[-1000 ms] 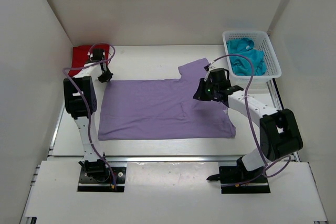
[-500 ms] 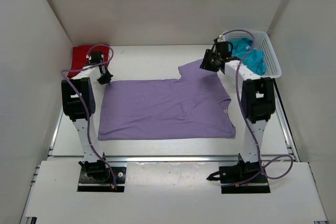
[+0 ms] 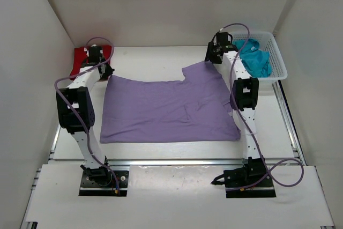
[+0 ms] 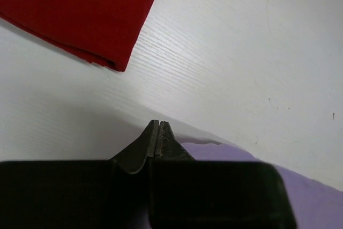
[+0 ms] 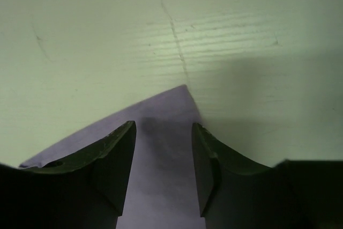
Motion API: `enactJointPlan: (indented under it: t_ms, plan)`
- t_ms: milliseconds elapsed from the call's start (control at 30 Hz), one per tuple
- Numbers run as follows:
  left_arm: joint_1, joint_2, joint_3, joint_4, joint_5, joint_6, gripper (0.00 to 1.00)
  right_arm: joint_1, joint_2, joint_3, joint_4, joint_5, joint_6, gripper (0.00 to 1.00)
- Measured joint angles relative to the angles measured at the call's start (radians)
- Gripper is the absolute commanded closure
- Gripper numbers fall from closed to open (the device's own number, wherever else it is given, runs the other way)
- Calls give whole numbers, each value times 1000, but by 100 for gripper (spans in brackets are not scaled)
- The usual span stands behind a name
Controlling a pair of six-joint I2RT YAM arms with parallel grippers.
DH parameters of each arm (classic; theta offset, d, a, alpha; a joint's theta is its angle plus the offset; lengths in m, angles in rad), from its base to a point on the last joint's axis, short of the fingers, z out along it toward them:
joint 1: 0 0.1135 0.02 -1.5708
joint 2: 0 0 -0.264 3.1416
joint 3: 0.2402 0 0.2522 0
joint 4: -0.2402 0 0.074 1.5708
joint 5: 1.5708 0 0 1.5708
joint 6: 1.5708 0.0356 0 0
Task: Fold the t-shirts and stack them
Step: Grap the side of the flattened tshirt furthest away from the robot with both arms
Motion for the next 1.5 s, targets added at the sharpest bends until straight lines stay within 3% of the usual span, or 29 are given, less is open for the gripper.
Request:
enactJointPlan:
  t_ms: [533,900,1167,1333,1500]
  plan:
    - [5,-39,-135,71,48,-41,100,-53,21,-9,21,-129,51,53]
    - [-3,-72,-177,118,63,-60,100,-64,60,14,61,-228,119,98]
    - [3,-129,-238,151,76,-67,100,-64,48,54,-3,-228,79,100]
    - [19,-181,-295,167,101,-77,100,-63,-89,-64,-127,-241,-3,100]
    - [41,-215,-325,174,141,-79,100,-58,-366,-318,-238,-257,-84,100]
